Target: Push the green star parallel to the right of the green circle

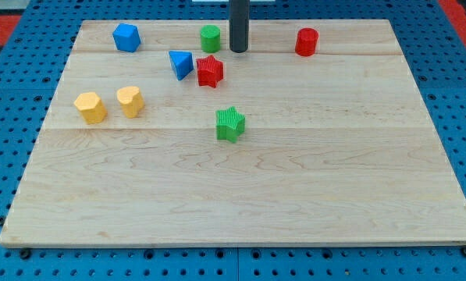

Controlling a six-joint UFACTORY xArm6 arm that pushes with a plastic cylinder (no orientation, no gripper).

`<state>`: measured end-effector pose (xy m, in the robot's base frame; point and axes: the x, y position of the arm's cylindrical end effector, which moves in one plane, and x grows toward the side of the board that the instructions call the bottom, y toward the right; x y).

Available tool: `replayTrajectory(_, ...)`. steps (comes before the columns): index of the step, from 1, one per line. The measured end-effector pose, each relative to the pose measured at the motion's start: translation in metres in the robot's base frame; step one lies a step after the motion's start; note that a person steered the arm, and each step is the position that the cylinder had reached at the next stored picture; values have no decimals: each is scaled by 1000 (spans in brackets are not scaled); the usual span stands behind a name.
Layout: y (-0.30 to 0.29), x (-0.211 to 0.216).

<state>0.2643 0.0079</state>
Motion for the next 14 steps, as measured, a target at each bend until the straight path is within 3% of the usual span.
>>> replayTrajectory(5, 0, -3)
replayTrajectory(6, 32, 6)
replayTrajectory(7, 74, 20)
replayTrajectory(8, 99, 89)
replayTrajectory(9, 141, 126)
replayTrajectory(10, 188, 28)
replayTrajectory(11, 153, -46)
replayTrajectory(12, 112, 20)
replayTrajectory(13, 98, 165)
replayTrajectory(14, 126, 197)
